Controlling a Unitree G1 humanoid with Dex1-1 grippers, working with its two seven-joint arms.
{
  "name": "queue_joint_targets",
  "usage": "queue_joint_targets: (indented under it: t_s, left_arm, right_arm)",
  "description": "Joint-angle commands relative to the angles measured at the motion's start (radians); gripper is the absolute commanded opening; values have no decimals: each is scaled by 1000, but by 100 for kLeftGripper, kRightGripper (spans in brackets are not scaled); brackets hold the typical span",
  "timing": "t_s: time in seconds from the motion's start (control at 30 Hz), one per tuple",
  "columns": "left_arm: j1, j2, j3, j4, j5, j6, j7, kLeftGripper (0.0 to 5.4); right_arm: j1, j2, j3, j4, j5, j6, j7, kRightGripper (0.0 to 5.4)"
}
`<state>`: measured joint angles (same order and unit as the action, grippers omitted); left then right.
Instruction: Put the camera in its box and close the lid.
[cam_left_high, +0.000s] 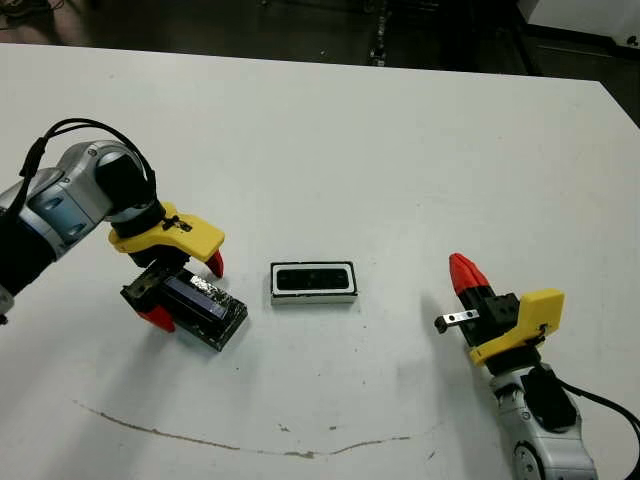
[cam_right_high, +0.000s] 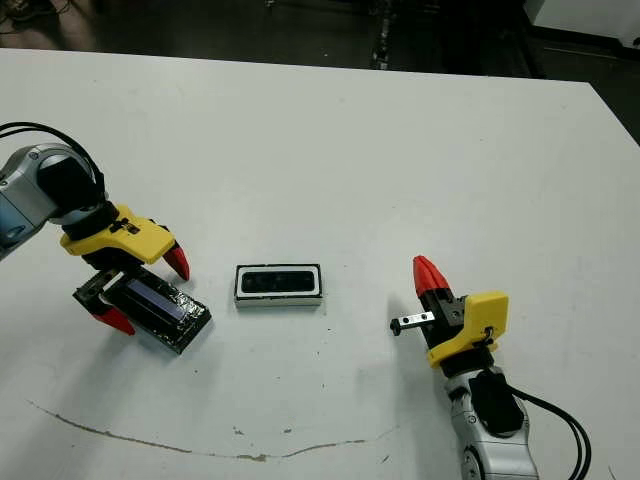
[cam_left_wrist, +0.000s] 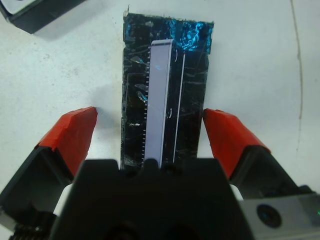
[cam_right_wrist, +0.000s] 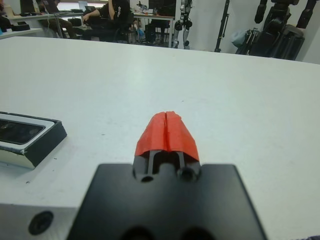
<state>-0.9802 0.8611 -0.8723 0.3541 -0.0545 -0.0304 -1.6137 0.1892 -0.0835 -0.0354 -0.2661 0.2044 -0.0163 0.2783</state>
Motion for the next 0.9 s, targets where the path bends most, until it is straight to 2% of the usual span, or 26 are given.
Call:
queue_joint_targets:
  t_s: [0.03, 0.13, 0.33, 0.53, 0.73, 0.83, 0.9]
  left_arm:
    - [48, -13, 32, -28, 48, 35, -1, 521]
    - [63, -19, 55, -43, 75, 6, -1, 485]
    - [82, -18, 77, -56, 43, 71, -1, 398]
    - [53, 5, 5, -67, -18, 174, -1, 317]
    - [19, 18, -62, -42, -117, 196, -1, 316]
    - [15, 13, -57, -9, -182, 212, -1, 316]
    - [15, 1, -24, 32, -228, 235, -1, 316]
  right_arm:
    - [11, -13, -3, 10, -7, -14, 0, 0]
    - [11, -13, -3, 9, -9, -13, -1, 0]
    - [12, -10, -3, 3, -5, 0, -4, 0]
    - [11, -10, -3, 8, -2, -3, 0, 0]
    - [10, -14, -2, 16, -4, -8, 6, 0]
    - [8, -15, -2, 20, -7, -11, 6, 0]
    - [9, -14, -3, 22, -5, -12, 7, 0]
